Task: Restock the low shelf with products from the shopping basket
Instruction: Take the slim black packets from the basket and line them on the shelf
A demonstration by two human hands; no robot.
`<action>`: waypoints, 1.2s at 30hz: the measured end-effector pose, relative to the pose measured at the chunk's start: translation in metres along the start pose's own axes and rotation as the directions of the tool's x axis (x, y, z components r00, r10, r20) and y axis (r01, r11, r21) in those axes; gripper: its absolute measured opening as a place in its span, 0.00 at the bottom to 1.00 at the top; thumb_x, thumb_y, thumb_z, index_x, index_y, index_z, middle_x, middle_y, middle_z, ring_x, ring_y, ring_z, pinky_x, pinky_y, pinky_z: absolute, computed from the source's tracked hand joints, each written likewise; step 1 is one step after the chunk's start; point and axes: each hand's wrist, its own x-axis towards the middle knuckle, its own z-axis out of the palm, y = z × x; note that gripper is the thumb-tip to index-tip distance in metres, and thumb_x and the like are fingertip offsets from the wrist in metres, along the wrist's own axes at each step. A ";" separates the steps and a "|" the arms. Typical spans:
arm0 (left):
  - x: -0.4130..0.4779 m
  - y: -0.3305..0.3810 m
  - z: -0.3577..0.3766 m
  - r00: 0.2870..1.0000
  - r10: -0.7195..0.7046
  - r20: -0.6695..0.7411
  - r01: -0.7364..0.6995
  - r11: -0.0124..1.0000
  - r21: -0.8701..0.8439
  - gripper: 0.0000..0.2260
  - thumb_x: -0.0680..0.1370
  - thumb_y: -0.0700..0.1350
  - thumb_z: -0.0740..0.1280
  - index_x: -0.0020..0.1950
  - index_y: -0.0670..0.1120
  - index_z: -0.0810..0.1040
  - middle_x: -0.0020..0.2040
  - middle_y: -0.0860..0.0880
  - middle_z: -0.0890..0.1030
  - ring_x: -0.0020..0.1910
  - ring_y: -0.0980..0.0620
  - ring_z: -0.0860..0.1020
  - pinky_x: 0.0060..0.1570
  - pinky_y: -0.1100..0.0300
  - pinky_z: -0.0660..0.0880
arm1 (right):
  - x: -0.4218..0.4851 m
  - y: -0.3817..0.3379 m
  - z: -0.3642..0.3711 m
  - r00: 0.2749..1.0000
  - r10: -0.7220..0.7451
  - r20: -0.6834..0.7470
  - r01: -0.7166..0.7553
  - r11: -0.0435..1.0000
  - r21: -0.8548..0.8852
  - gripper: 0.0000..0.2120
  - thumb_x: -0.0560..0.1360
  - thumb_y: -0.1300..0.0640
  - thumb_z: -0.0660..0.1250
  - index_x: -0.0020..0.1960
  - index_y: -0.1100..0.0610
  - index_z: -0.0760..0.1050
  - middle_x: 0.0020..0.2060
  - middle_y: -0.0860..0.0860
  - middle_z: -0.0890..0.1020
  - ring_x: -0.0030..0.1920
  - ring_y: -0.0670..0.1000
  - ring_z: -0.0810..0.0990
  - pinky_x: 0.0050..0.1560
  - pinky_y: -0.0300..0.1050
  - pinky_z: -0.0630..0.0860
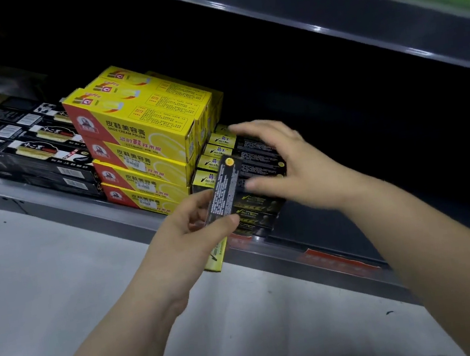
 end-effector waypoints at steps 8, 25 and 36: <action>0.004 0.013 0.002 0.987 0.162 -0.017 -0.161 0.986 0.054 0.27 0.59 0.54 0.74 0.59 0.54 0.77 0.48 0.60 0.80 0.40 0.71 0.77 0.33 0.77 0.70 | -0.021 -0.013 -0.018 0.999 -0.029 0.017 0.031 0.983 -0.181 0.15 0.64 0.49 0.75 0.47 0.39 0.74 0.53 0.37 0.71 0.58 0.43 0.67 0.62 0.42 0.64; 0.003 -0.007 0.016 1.000 0.012 0.018 -0.013 0.997 0.078 0.17 0.77 0.45 0.66 0.64 0.60 0.71 0.58 0.64 0.74 0.64 0.60 0.69 0.52 0.64 0.63 | 0.046 0.052 -0.002 0.898 0.429 -0.098 -0.425 0.903 0.066 0.15 0.80 0.58 0.58 0.67 0.53 0.68 0.61 0.59 0.74 0.57 0.56 0.75 0.54 0.46 0.75; -0.002 -0.008 0.022 1.000 0.001 0.017 -0.004 0.987 0.160 0.21 0.77 0.45 0.65 0.68 0.60 0.68 0.60 0.61 0.72 0.63 0.61 0.67 0.56 0.61 0.63 | 0.033 0.051 0.002 0.891 0.452 -0.038 -0.451 0.892 0.029 0.25 0.81 0.55 0.56 0.76 0.51 0.54 0.72 0.57 0.63 0.69 0.55 0.66 0.68 0.45 0.65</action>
